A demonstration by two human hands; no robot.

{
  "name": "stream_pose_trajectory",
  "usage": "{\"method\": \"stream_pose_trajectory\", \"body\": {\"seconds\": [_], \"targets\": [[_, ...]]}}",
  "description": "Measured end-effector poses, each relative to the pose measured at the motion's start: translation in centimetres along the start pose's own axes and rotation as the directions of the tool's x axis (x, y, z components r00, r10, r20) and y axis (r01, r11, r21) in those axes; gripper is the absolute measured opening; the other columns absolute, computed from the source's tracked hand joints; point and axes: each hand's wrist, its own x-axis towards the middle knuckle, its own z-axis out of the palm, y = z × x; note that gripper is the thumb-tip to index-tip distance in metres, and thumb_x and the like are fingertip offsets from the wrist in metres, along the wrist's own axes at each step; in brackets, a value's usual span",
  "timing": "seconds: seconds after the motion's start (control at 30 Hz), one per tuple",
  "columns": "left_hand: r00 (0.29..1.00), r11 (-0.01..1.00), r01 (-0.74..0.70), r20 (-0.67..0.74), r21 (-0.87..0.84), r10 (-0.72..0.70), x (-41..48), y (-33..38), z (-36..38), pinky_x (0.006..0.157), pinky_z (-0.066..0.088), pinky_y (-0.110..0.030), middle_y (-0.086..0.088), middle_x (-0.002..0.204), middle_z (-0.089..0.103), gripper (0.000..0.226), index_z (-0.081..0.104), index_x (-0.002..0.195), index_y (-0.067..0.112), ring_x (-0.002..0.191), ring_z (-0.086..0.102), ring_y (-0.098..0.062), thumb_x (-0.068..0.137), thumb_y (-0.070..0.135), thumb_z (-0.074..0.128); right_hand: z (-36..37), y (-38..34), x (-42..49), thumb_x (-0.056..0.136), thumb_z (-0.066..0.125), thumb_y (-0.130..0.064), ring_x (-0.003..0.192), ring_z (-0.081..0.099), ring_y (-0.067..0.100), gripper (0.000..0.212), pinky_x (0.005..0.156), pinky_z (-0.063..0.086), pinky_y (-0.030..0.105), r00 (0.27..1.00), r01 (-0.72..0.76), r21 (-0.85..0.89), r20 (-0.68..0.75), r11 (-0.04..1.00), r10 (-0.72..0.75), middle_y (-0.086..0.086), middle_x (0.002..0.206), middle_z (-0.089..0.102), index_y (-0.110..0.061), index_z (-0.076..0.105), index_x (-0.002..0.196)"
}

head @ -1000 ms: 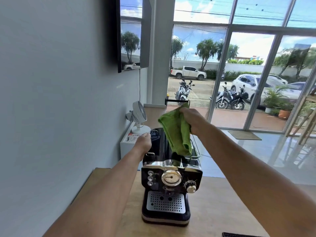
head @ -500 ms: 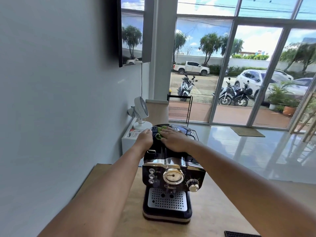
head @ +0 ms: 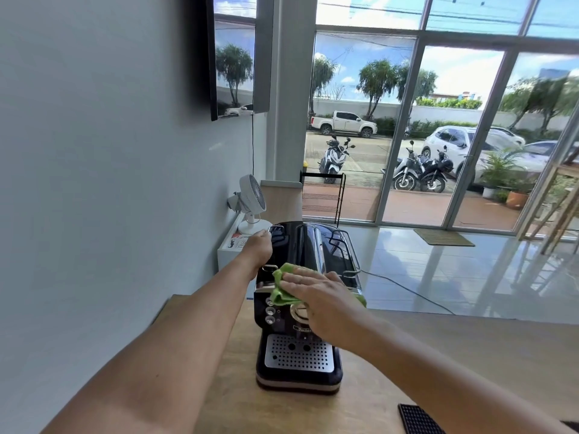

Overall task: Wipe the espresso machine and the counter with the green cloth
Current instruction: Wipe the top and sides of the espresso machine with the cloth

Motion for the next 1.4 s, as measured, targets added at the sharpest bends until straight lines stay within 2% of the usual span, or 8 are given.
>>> {"method": "stream_pose_trajectory", "body": {"seconds": [0.1, 0.17, 0.33, 0.6, 0.87, 1.07, 1.23, 1.4], "targets": [[1.000, 1.000, 0.008, -0.005, -0.020, -0.008, 0.4, -0.2, 0.1, 0.096, 0.037, -0.034, -0.010, 0.109, 0.055, 0.033, 0.057, 0.109, 0.006, 0.106, 0.050, -0.023, 0.102, 0.020, 0.027, -2.8, -1.1, -1.2, 0.095, 0.045, 0.005, 0.095, 0.061, -0.010, 0.052, 0.084, 0.047, 0.016, 0.997, -0.080, 0.160, 0.017, 0.984, 0.078, -0.007, 0.117, 0.067, -0.030, 0.060, 0.130], [1.000, 1.000, 0.002, -0.012, -0.027, -0.003, 0.7, -0.4, 0.1, 0.092, 0.037, -0.033, -0.009, 0.106, 0.054, 0.030, 0.055, 0.103, 0.010, 0.103, 0.049, -0.022, 0.102, 0.019, 0.027, -6.0, -0.9, -0.5, 0.097, 0.046, 0.004, 0.055, 0.059, -0.001, 0.042, 0.056, 0.048, 0.016, 0.981, -0.190, 0.353, 0.029, 0.916, 0.192, -0.007, 0.083, 0.066, -0.026, 0.066, 0.120], [1.000, 0.999, -0.027, -0.009, -0.045, 0.027, 1.1, -0.8, 0.2, 0.098, 0.036, -0.033, -0.004, 0.109, 0.054, 0.028, 0.057, 0.106, 0.014, 0.106, 0.048, -0.019, 0.102, 0.019, 0.029, -10.0, 4.0, 5.4, 0.088, 0.046, 0.005, 0.084, 0.063, 0.027, 0.041, 0.074, 0.057, 0.040, 0.778, -0.343, 0.404, -0.384, 0.848, 0.497, 0.007, 0.090, 0.066, -0.015, 0.068, 0.116], [0.999, 0.998, -0.043, -0.024, -0.044, 0.042, 2.0, -1.4, 0.3, 0.091, 0.029, -0.026, 0.004, 0.103, 0.049, 0.030, 0.057, 0.091, 0.021, 0.106, 0.041, -0.015, 0.103, 0.018, 0.029, -3.7, 1.7, 6.4, 0.089, 0.048, 0.005, 0.092, 0.061, 0.026, 0.021, 0.074, 0.052, 0.036, 0.869, -0.482, -0.241, -0.006, 0.843, 0.495, 0.009, 0.099, 0.061, -0.007, 0.060, 0.102], [1.000, 0.998, -0.021, -0.020, -0.054, 0.020, 2.3, -1.8, 0.4, 0.093, 0.038, -0.033, -0.003, 0.102, 0.054, 0.026, 0.055, 0.095, 0.015, 0.101, 0.047, -0.019, 0.101, 0.020, 0.030, -2.3, 0.7, 4.9, 0.090, 0.048, 0.005, 0.083, 0.058, 0.022, 0.023, 0.068, 0.052, 0.032, 0.909, -0.416, -0.053, -0.039, 0.908, 0.415, 0.005, 0.095, 0.051, -0.003, 0.058, 0.109], [1.000, 0.997, -0.014, 0.002, -0.072, 0.014, 1.6, -1.4, 0.3, 0.105, 0.033, -0.032, 0.000, 0.116, 0.053, 0.031, 0.056, 0.113, 0.010, 0.115, 0.046, -0.018, 0.102, 0.023, 0.031, -0.7, 3.8, 7.8, 0.099, 0.033, -0.014, 0.142, 0.033, 0.028, 0.050, 0.116, 0.029, 0.046, 0.836, -0.531, 0.141, -0.073, 0.836, 0.543, 0.009, 0.156, 0.034, -0.016, 0.032, 0.149], [0.999, 0.999, -0.026, -0.035, -0.023, 0.025, 1.4, -0.9, 0.6, 0.082, 0.044, -0.039, -0.015, 0.092, 0.057, 0.030, 0.056, 0.086, 0.004, 0.089, 0.053, -0.025, 0.100, 0.017, 0.032, 1.8, 1.2, 5.6, 0.098, 0.038, -0.026, 0.139, 0.037, 0.015, 0.044, 0.115, 0.021, 0.038, 0.966, -0.212, -0.014, -0.152, 0.977, 0.207, -0.008, 0.150, 0.044, -0.029, 0.046, 0.141], [1.000, 1.000, -0.022, -0.021, 0.017, 0.023, 1.3, -1.1, 0.2, 0.095, 0.046, -0.044, -0.017, 0.102, 0.060, 0.030, 0.058, 0.097, -0.002, 0.101, 0.056, -0.033, 0.099, 0.016, 0.034, -0.2, 5.1, 10.2, 0.097, 0.034, -0.036, 0.151, 0.005, 0.014, 0.057, 0.120, 0.001, 0.043, 0.921, -0.389, -0.092, -0.028, 0.917, 0.388, -0.008, 0.164, 0.010, -0.031, 0.026, 0.153]]}}
